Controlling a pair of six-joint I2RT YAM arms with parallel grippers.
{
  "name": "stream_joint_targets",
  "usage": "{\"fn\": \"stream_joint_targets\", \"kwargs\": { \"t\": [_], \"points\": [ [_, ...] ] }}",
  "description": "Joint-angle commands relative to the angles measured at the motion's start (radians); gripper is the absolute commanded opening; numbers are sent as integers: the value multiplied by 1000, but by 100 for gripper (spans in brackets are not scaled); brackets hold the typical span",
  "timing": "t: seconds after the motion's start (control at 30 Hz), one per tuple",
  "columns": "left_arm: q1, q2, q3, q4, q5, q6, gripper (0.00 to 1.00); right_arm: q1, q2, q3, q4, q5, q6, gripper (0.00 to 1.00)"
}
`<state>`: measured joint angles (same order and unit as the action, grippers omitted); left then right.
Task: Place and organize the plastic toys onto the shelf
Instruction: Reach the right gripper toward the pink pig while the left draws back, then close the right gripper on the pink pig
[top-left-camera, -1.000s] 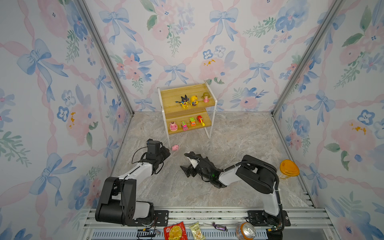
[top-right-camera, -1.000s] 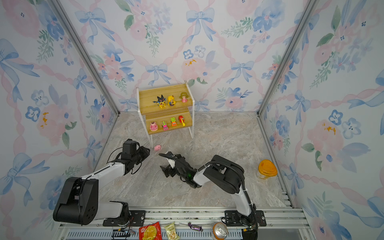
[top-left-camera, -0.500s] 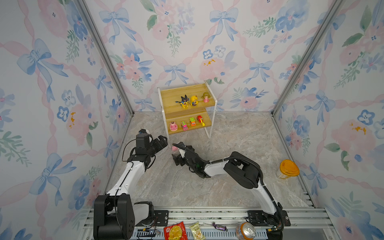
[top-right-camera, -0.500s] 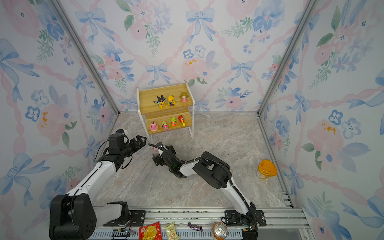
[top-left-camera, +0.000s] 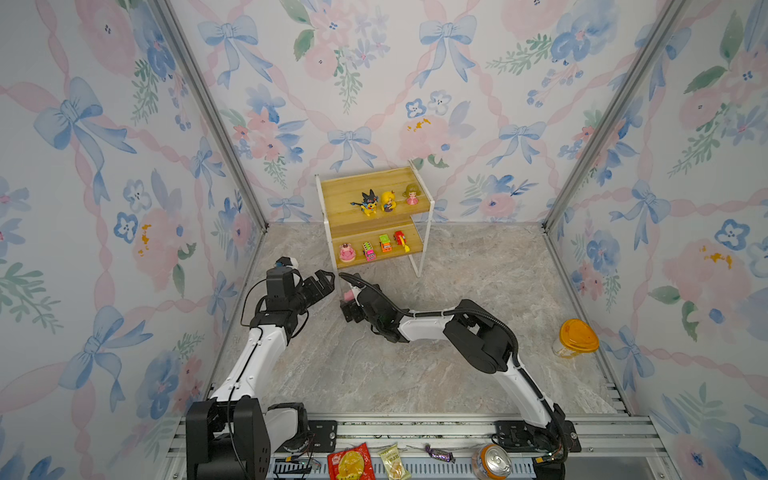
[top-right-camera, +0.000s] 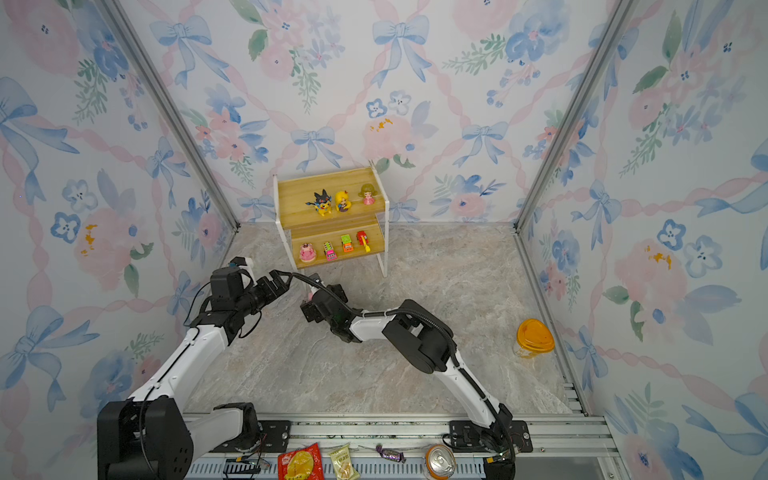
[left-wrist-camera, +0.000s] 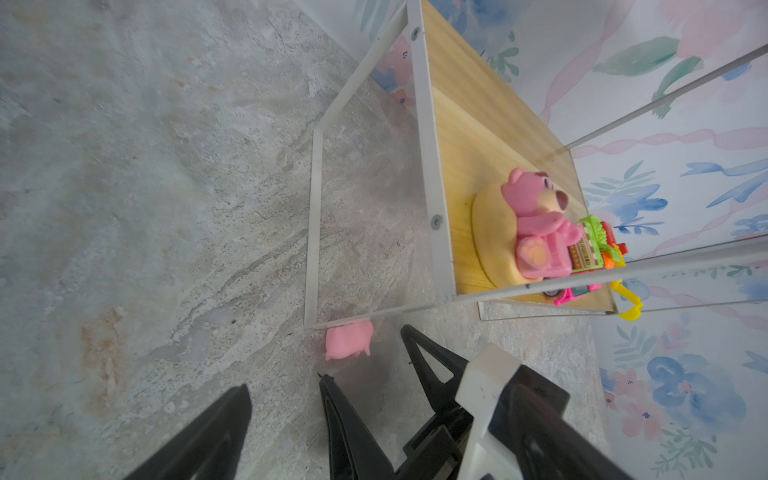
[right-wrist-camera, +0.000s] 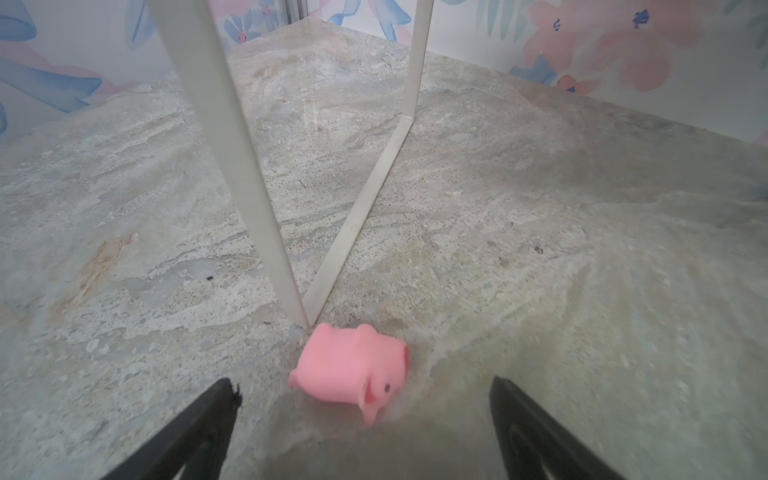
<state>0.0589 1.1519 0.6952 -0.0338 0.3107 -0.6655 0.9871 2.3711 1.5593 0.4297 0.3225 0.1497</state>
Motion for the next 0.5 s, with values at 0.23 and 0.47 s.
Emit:
{"fn": "stream_joint_targets", "kwargs": {
  "t": [0.23, 0.47],
  "points": [
    [20, -44, -51, 35, 47, -12, 98, -33, 64, 126, -209, -19, 68, 98],
    [35, -54, -65, 52, 68, -21, 98, -49, 112, 246, -347, -70, 87, 97]
  ]
}}
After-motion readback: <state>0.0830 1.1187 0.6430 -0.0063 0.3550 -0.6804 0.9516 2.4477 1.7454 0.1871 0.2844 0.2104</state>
